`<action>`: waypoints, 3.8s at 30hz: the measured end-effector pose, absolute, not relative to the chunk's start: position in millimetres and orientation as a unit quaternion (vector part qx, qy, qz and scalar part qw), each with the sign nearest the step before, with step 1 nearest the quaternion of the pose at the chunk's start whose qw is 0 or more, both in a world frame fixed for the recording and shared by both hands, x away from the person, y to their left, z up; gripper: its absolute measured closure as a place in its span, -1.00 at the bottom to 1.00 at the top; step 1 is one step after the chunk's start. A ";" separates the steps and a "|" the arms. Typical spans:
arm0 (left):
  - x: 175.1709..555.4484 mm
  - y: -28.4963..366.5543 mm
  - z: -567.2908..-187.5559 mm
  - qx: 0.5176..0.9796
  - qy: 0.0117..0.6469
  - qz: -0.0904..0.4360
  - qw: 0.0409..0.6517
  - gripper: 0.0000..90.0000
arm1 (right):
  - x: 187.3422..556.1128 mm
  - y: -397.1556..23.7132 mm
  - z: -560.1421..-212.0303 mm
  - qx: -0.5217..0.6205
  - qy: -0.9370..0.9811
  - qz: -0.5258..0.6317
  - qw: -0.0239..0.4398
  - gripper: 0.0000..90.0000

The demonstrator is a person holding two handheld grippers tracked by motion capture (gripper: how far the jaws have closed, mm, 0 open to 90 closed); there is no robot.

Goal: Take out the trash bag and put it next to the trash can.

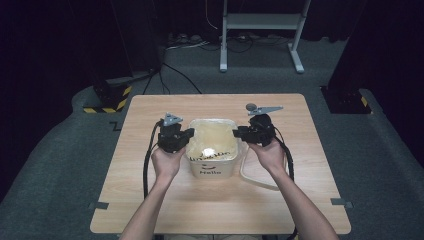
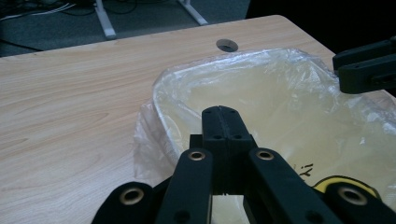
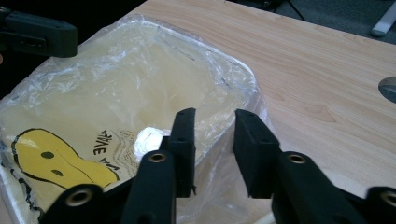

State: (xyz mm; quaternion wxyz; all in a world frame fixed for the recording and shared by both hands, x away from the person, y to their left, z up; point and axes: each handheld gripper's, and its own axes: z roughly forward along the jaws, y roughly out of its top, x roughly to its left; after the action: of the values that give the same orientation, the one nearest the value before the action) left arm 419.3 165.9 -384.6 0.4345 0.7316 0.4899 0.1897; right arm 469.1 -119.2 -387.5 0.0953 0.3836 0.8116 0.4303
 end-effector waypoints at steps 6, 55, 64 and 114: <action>419.8 161.8 -382.3 0.732 0.484 0.184 0.443 1.00 | 466.1 -115.1 -387.1 0.373 0.820 0.420 0.110 0.81; 423.6 120.9 -396.7 0.783 0.413 0.124 0.449 -0.01 | 454.3 -57.6 -375.1 0.304 0.833 0.454 0.089 1.00; 424.9 115.1 -397.4 0.790 0.418 0.131 0.429 0.36 | 448.9 -51.6 -373.3 0.289 0.833 0.465 0.087 1.00; 422.5 117.8 -377.3 0.780 0.431 0.154 0.427 0.99 | 431.9 -189.5 -424.5 0.415 0.762 0.466 0.173 0.00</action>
State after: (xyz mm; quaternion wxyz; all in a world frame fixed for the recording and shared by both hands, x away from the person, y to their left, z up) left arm 422.5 117.8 -377.3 0.4274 0.7798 0.4307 0.1542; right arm 431.9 -189.5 -424.5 0.1727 0.4152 0.7617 0.4664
